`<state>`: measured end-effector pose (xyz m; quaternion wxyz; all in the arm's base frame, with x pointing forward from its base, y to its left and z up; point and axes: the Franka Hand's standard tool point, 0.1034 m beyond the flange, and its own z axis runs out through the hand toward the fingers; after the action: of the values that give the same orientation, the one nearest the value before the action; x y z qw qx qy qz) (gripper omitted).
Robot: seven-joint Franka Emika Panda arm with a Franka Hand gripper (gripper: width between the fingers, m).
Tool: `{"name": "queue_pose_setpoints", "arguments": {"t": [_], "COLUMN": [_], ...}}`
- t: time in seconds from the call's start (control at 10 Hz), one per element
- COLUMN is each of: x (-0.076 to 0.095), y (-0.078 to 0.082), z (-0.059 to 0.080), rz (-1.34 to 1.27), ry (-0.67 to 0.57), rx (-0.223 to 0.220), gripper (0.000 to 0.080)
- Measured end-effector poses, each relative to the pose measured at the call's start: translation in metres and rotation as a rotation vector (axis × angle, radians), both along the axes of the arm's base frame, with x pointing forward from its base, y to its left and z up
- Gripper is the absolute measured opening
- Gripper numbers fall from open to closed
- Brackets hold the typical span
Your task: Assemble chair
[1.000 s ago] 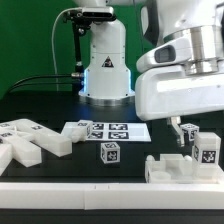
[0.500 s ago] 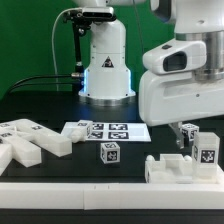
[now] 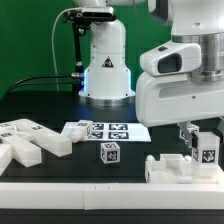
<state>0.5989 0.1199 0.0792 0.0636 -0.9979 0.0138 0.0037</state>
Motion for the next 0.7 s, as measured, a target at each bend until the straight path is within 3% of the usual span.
{"name": "queue_pose_setpoints", "arguments": {"t": [0.3,0.6,0.7], "x": [0.0062,0.0081,0.0085], "y": [-0.0004,0.0012,0.0001], "z": [-0.0006,-0.0015,-0.0014], "rz": [-0.383,-0.961,-1.032], "ry": [-0.004,0.043,0.062], "rx": [0.019,0.096,0.117], "gripper": [0.0286,0.0286,0.0287]}}
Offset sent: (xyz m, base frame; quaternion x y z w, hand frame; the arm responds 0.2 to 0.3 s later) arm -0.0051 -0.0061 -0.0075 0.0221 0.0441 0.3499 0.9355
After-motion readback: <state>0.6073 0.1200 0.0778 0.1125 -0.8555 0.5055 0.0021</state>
